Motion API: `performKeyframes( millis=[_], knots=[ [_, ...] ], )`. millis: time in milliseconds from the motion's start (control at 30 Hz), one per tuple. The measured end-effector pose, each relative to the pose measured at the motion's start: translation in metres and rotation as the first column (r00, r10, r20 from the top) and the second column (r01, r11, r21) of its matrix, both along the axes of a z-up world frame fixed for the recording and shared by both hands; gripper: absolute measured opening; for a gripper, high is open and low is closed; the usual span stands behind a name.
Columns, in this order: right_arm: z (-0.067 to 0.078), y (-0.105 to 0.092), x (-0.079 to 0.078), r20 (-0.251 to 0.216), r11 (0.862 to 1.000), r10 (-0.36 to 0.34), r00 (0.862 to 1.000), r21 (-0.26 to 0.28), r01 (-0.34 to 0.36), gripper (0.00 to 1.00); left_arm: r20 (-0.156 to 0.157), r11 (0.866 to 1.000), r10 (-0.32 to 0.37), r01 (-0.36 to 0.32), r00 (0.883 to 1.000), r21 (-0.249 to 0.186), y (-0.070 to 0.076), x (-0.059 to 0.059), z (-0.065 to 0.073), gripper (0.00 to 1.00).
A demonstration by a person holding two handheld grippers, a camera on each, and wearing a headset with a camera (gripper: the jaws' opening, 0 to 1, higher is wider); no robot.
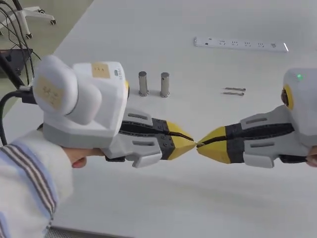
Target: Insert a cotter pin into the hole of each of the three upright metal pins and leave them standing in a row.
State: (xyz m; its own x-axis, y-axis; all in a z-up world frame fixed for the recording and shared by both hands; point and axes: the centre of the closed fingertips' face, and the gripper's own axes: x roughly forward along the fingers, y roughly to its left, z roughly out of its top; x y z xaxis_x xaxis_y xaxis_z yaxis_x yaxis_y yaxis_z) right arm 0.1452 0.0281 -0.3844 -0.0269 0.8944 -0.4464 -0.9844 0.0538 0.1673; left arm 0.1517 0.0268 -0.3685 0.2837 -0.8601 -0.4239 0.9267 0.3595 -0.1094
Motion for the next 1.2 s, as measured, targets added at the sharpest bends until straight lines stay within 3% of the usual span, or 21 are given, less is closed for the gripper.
performKeyframes(
  millis=[100, 167, 600, 733, 767, 800, 867, 933, 1067, 1200],
  knots=[
    [0.0, -0.001, -0.003, -0.003, 1.0, 0.019, 1.0, -0.005, -0.019, 0.0, -0.029, 1.0, -0.01, 0.01, 1.0, 0.018, 0.001, -0.003, -0.005, 0.0],
    [0.0, -0.002, -0.005, -0.006, 0.999, 0.036, 0.999, -0.012, -0.036, 0.0, -0.021, 0.999, -0.029, 0.03, 0.999, 0.025, 0.0, -0.005, -0.005, 0.0],
    [-0.008, -0.004, -0.02, 0.019, 0.989, 0.132, 0.991, -0.07, -0.13, 0.0, -0.054, 0.995, -0.087, 0.089, 0.995, 0.051, -0.002, -0.017, -0.012, 0.0],
    [-0.008, -0.004, -0.02, 0.007, 0.989, 0.128, 0.992, -0.072, -0.127, 0.0, -0.06, 0.994, -0.092, 0.095, 0.994, 0.05, -0.002, -0.019, -0.014, 0.0],
    [-0.008, -0.004, -0.02, 0.001, 0.99, 0.125, 0.992, -0.07, -0.125, 0.0, -0.083, 0.995, -0.083, 0.087, 0.993, 0.044, -0.002, -0.019, -0.014, 0.0],
    [-0.008, -0.004, -0.02, -0.009, 0.991, 0.118, 0.993, -0.067, -0.119, 0.0, -0.131, 0.998, -0.058, 0.063, 0.99, 0.031, -0.002, -0.02, -0.015, 0.0],
    [-0.007, -0.004, -0.019, -0.021, 0.992, 0.107, 0.994, -0.062, -0.108, 0.0, -0.121, 0.997, -0.062, 0.066, 0.991, 0.028, -0.001, -0.018, -0.014, 0.0],
    [-0.006, -0.004, -0.017, -0.042, 0.994, 0.086, 0.995, -0.056, -0.089, 0.0, -0.083, 0.997, -0.072, 0.075, 0.994, 0.028, -0.001, -0.016, -0.013, 0.0],
    [-0.005, -0.002, -0.015, -0.04, 0.995, 0.08, 0.996, -0.052, -0.082, 0.0, -0.075, 0.997, -0.064, 0.067, 0.995, 0.038, 0.002, -0.013, -0.014, 0.0],
    [-0.009, 0.001, -0.011, -0.047, 0.996, 0.063, 0.997, -0.061, -0.066, 0.0, -0.062, 0.996, -0.044, 0.049, 0.997, 0.07, 0.01, -0.008, -0.02, 0.09]
  ],
)
